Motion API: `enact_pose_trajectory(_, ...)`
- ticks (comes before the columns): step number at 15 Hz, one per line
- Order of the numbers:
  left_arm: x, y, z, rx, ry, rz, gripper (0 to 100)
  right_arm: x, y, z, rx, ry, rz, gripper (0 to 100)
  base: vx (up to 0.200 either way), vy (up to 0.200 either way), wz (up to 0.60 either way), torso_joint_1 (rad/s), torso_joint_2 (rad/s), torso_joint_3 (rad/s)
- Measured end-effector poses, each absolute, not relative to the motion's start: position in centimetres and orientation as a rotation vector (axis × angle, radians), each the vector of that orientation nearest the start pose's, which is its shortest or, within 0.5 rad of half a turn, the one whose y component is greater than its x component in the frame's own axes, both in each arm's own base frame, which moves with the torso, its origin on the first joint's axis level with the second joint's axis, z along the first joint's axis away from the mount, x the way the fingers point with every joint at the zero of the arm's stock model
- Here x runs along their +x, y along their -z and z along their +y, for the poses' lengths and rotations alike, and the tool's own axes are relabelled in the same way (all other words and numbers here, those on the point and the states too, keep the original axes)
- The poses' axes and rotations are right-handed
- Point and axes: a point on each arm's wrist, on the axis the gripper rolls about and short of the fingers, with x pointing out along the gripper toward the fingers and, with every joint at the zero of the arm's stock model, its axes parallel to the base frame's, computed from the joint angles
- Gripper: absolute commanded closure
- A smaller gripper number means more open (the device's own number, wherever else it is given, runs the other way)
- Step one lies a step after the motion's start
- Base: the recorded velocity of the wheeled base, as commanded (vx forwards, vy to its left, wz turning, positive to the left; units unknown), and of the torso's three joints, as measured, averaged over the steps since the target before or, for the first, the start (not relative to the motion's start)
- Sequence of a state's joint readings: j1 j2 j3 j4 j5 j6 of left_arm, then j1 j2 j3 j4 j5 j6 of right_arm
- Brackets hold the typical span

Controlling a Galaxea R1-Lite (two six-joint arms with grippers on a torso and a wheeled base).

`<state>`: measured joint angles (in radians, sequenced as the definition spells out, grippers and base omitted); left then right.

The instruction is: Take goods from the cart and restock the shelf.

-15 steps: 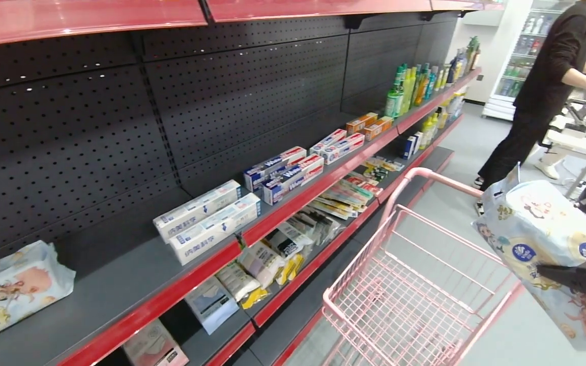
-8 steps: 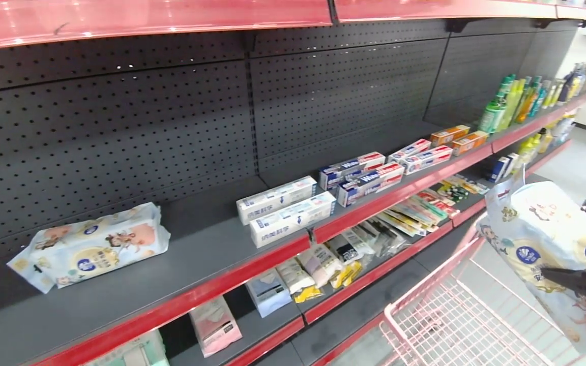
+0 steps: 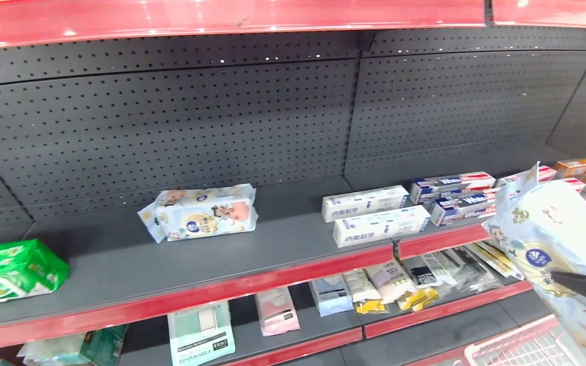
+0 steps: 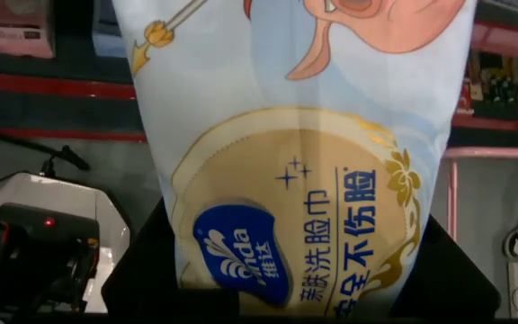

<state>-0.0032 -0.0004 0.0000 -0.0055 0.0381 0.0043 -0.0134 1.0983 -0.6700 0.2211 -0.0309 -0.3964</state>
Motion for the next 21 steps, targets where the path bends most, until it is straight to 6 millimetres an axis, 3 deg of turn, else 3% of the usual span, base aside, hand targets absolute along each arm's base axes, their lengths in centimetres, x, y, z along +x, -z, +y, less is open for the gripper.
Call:
enact_pose_trajectory(12, -2.3, -7.6, 0.1, 0.010, -0.031, -0.002, 0, 11.0, -19.5, -0.3, -0.355, -0.064, 0.613, 100, 0.000, 0.000, 0.05, 0.000, 0.00, 0.000)
enact_pose_trajectory(16, -2.0, -7.9, 0.1, 0.051, 0.001, 0.026, 0, 7.6, -19.7, 0.0, -0.210, -0.070, 0.478, 100, 0.000, 0.000, 0.00, 0.000, 0.00, 0.000)
enact_pose_trajectory(19, -2.1, -11.6, 0.0, 0.020, 0.025, -0.013, 0, 5.6, -19.5, -0.2, -0.169, -0.018, 0.408, 100, 0.000, 0.000, 0.00, 0.000, 0.00, 0.000)
enact_pose_trajectory(21, -0.6, -14.7, 0.0, -0.001, 0.022, 0.050, 0, 4.9, -19.5, -0.2, -0.170, 0.008, 0.388, 100, 0.000, 0.000, 0.00, 0.000, 0.00, 0.000)
